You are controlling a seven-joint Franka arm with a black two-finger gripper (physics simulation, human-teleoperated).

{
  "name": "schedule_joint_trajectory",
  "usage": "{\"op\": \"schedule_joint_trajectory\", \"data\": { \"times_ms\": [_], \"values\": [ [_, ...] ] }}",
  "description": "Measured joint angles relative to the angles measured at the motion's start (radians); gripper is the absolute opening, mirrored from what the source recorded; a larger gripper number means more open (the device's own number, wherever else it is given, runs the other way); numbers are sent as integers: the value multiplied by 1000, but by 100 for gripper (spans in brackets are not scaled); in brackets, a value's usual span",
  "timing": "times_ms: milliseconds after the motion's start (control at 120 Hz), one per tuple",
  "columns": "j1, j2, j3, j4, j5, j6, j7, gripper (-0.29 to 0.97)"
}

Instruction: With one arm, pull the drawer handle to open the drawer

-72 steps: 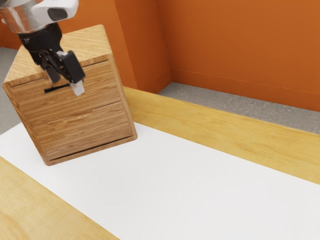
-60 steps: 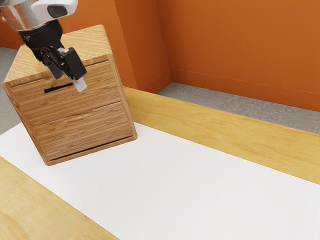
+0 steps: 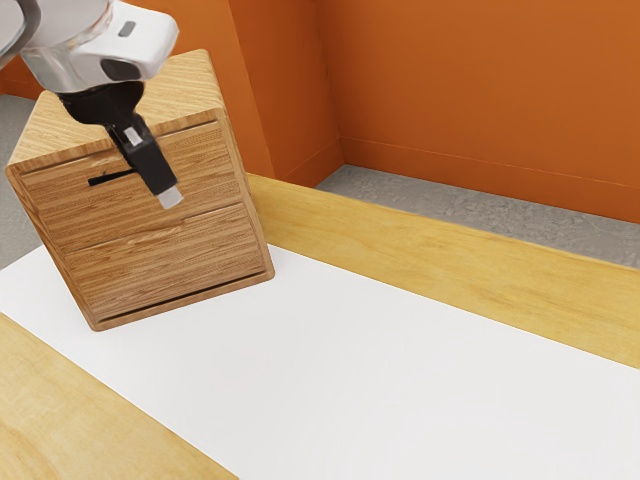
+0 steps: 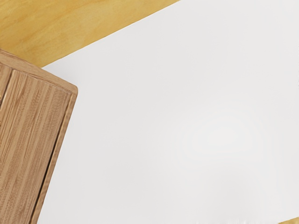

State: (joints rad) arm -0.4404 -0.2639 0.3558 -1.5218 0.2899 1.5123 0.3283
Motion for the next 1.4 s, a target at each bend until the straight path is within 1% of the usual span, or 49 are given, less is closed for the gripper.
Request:
{"op": "schedule_joint_trajectory", "data": {
  "times_ms": [83, 125, 275, 350, 417, 500, 633, 708, 767, 867, 917, 1167, 1400],
  "values": [
    [1, -33, 0, -30, 30, 9, 27, 68],
    [20, -58, -3, -55, 47, 14, 39, 68],
    [243, -208, -168, -222, 79, 53, 77, 68],
    [311, -258, -210, -304, 85, 94, 95, 68],
    [372, -275, -252, -347, 88, 149, 119, 68],
    [401, -275, -262, -360, 88, 205, 149, 68],
    [409, -276, -262, -395, 104, 280, 189, 68],
    [410, -276, -222, -430, 111, 331, 209, 68],
    [411, -276, -207, -439, 125, 363, 223, 68],
    [412, -245, -137, -419, 136, 398, 243, 68],
    [409, -226, -116, -409, 138, 410, 253, 68],
    [404, -204, -105, -388, 146, 473, 317, 68],
    [407, -185, -50, -388, 174, 516, 371, 68]
  ]
}}
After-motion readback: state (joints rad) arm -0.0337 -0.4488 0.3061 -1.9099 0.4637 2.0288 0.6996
